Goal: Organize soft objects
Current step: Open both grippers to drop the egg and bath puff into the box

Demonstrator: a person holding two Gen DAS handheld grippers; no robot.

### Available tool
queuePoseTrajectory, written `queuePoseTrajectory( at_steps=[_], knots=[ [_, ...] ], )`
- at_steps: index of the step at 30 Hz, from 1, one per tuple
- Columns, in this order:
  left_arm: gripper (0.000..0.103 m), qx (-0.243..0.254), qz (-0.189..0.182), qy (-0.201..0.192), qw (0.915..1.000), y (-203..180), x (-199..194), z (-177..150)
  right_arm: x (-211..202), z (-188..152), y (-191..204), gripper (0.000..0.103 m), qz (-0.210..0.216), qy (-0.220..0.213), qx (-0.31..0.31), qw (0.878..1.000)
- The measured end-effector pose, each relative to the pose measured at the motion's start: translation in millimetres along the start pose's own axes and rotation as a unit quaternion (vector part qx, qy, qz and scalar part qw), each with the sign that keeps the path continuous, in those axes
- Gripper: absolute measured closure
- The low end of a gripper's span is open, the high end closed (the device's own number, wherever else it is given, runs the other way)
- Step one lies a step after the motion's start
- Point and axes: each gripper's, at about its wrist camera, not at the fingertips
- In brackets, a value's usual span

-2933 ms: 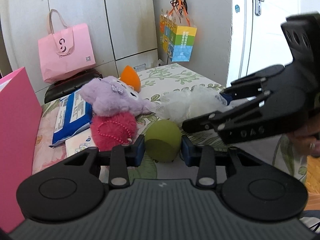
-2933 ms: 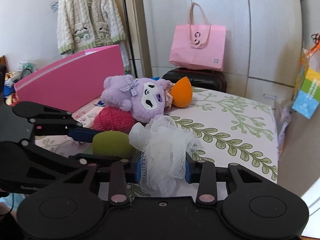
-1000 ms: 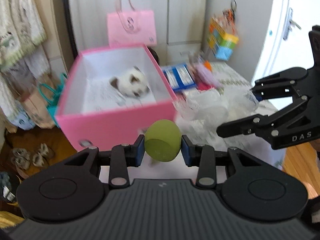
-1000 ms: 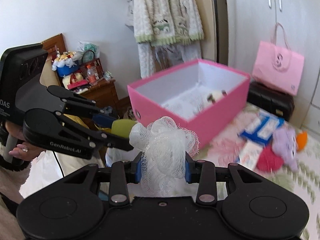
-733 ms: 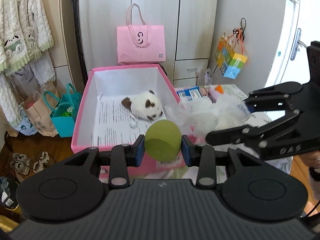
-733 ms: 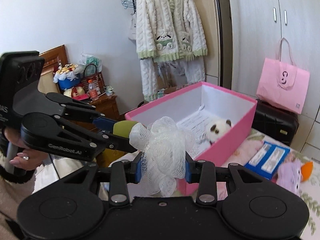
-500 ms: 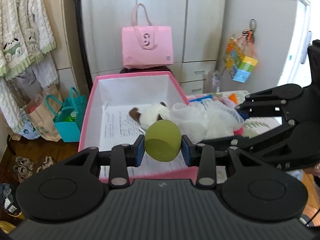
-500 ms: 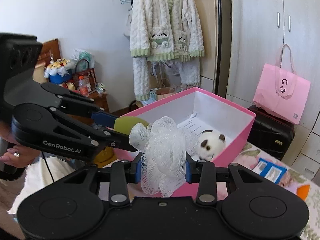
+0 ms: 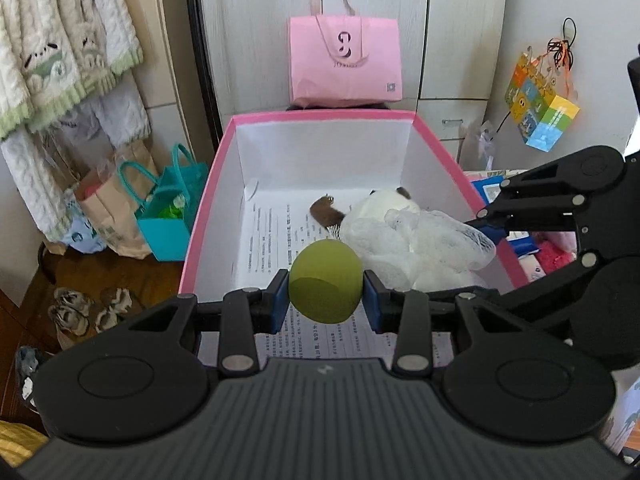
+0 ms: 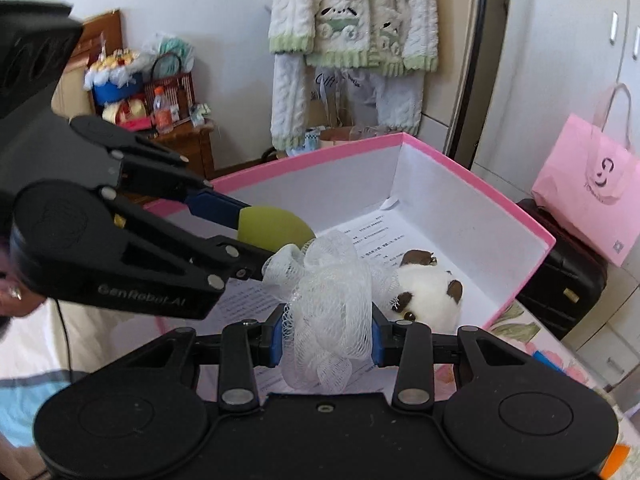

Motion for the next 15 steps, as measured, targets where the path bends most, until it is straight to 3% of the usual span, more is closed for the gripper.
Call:
queuePoseTrajectory(
  at_steps=[7, 11, 15],
  knots=[
    [0.059, 0.008, 0.007, 0.007, 0.9999, -1, 8, 2, 14, 4, -3, 0.053, -0.009, 0.016, -0.019, 1.0],
    [0.045, 0.008, 0.005, -0.007, 0.9999, -1, 2, 2, 14, 2, -3, 0.032, -0.019, 0.012, -0.015, 1.0],
    [0.041, 0.012, 0.003, -0.022, 0.9997, -1, -14, -2, 4, -3, 1, 0.032, -0.021, 0.004, -0.01, 1.0]
  ],
)
Point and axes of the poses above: each gripper's, at about its wrist camera, not at the fingertips, and x roughly the way its jaws point, y to its left, z to its top, and after that the axes turned 4 degrees about y, right-handed
